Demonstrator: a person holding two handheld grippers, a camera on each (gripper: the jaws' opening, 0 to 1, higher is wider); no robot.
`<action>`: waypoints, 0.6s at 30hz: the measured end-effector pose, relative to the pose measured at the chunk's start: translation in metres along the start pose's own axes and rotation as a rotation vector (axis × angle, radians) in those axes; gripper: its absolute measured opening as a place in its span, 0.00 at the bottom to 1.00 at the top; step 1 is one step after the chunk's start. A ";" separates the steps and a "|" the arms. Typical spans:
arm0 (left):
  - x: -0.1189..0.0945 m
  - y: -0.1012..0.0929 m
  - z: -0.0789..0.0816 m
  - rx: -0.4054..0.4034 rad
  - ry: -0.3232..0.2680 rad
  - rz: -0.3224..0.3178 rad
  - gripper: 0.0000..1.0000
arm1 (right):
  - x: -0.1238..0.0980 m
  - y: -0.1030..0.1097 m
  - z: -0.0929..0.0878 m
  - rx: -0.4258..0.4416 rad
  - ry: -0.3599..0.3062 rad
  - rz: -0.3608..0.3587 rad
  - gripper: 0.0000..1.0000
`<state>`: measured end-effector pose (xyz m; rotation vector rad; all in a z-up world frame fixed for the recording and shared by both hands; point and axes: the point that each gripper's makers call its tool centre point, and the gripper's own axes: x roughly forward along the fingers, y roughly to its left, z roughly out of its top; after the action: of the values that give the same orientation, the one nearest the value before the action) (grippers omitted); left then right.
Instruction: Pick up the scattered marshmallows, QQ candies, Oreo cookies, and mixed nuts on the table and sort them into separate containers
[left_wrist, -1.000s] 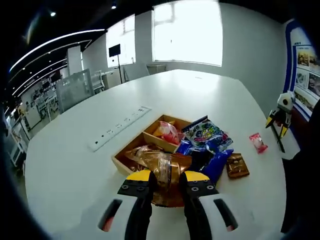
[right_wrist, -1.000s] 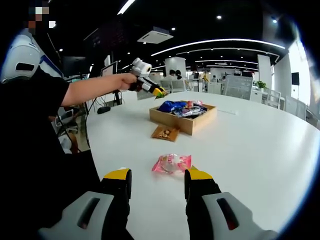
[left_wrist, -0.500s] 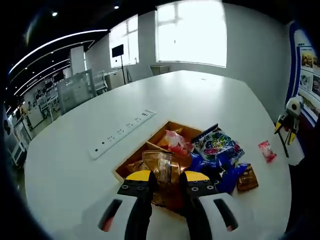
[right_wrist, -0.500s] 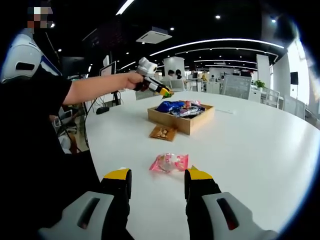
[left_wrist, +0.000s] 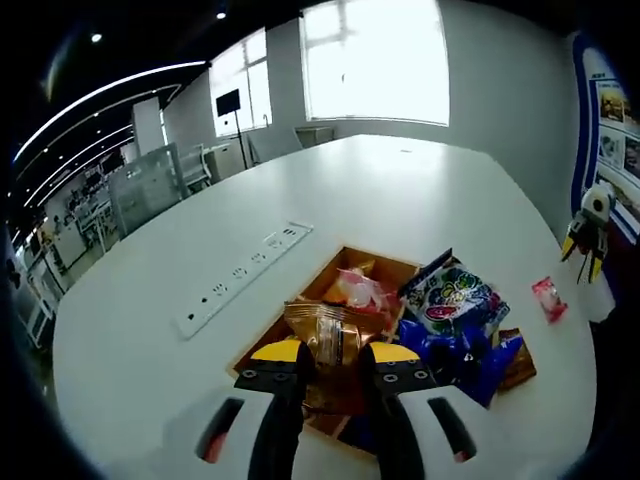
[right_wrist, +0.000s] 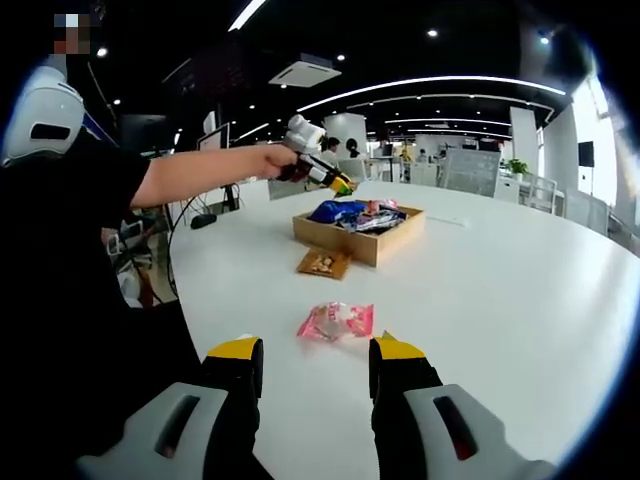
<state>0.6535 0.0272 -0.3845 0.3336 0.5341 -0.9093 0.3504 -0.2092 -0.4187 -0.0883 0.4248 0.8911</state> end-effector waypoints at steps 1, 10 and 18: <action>0.002 0.001 0.001 0.003 0.000 0.001 0.27 | 0.000 -0.001 0.000 0.002 0.000 -0.002 0.39; 0.011 0.008 0.003 0.058 0.016 0.026 0.28 | 0.000 -0.001 -0.003 0.009 0.003 -0.001 0.39; 0.010 0.022 0.006 -0.014 -0.002 0.072 0.43 | 0.000 -0.002 -0.004 0.015 0.006 -0.004 0.38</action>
<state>0.6787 0.0303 -0.3841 0.3376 0.5234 -0.8357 0.3503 -0.2119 -0.4228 -0.0784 0.4363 0.8835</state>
